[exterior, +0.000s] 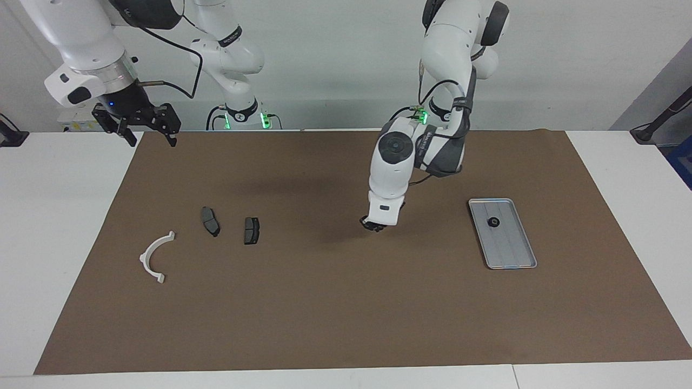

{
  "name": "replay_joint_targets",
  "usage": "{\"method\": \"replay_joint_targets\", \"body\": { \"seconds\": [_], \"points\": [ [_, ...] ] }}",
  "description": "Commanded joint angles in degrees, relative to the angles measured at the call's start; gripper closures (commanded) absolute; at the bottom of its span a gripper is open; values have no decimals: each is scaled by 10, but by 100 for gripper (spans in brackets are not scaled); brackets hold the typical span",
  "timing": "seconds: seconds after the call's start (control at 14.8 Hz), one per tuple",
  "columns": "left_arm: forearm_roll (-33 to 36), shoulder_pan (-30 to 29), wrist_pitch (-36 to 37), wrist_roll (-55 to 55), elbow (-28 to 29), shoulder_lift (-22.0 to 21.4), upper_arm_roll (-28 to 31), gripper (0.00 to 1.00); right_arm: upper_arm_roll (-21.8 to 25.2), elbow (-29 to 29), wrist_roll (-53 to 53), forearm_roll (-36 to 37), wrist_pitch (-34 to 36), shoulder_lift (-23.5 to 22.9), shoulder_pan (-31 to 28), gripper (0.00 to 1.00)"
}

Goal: Pick bearing gear from pile to tray

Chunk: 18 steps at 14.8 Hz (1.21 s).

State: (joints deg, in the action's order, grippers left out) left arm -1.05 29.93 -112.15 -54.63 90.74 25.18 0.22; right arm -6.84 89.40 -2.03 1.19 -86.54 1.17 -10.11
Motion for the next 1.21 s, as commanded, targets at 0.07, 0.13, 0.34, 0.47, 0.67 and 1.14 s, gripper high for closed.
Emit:
{"method": "replay_joint_targets", "body": {
  "seconds": [0.07, 0.13, 0.34, 0.47, 0.67, 1.14],
  "points": [
    [1, -115, 12, 188, 107, -81, -5, 100, -2, 18, 2, -3, -15, 21, -1, 10],
    [2, -138, -1, 243, 124, -86, -4, 100, -4, 18, 3, -3, -15, 21, 1, 10],
    [10, -213, -23, 368, 133, -87, 0, 100, 56, 18, 0, -2, -15, 20, 63, 10],
    [12, -230, -62, 387, 147, -88, 2, 100, 67, 17, 2, -3, -15, 20, 77, 10],
    [47, -264, -98, 414, 151, -86, 5, 100, 119, 17, 1, -2, -19, 19, 112, 10],
    [47, -283, -181, 421, 193, -78, 6, 100, 127, 39, -1, -4, -29, 25, 95, 8]
  ]
}}
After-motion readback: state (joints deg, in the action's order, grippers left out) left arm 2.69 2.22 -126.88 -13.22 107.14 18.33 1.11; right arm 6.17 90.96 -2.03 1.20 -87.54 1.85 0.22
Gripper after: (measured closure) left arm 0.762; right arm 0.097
